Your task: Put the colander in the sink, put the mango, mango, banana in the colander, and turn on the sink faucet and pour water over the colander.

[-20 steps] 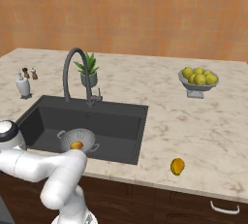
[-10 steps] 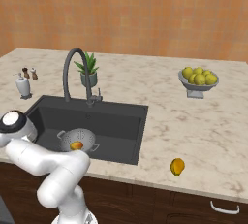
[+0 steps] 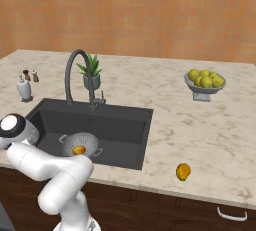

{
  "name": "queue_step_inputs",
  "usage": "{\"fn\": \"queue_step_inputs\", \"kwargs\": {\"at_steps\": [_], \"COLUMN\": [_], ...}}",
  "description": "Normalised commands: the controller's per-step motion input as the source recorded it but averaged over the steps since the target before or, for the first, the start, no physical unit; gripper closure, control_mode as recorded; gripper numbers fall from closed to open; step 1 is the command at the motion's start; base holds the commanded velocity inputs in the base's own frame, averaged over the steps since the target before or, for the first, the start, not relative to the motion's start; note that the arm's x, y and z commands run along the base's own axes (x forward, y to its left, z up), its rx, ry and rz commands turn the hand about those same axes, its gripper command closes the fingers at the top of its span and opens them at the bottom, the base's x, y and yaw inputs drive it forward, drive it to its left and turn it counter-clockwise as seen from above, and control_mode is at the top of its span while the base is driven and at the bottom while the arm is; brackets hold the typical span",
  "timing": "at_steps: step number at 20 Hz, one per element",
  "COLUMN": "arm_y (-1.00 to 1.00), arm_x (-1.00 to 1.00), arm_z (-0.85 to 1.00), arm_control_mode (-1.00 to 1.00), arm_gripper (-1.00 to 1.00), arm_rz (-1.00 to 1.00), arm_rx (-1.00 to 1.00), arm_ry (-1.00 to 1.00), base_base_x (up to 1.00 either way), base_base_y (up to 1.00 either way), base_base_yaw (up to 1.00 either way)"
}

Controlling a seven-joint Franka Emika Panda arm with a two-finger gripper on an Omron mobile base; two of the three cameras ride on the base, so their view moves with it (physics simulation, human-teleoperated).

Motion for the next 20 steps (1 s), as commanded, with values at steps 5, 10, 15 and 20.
{"fn": "queue_step_inputs", "kwargs": {"at_steps": [5, 10, 15, 20], "arm_y": [0.00, -0.10, -0.61, -0.98], "arm_x": [0.08, 0.16, 0.00, 0.15], "arm_z": [0.06, 0.22, 0.63, 0.47], "arm_control_mode": [-1.00, -1.00, -1.00, -1.00], "arm_gripper": [1.00, 1.00, 1.00, 1.00], "arm_rz": [-0.75, -0.58, -0.42, -0.33], "arm_rx": [-0.14, -0.16, -0.12, -0.01], "arm_ry": [-0.22, -0.20, -0.17, -0.01], "base_base_x": [0.00, 0.00, 0.00, 0.00], "base_base_y": [0.00, 0.00, 0.00, 0.00], "base_base_yaw": [0.00, 0.00, 0.00, 0.00]}}
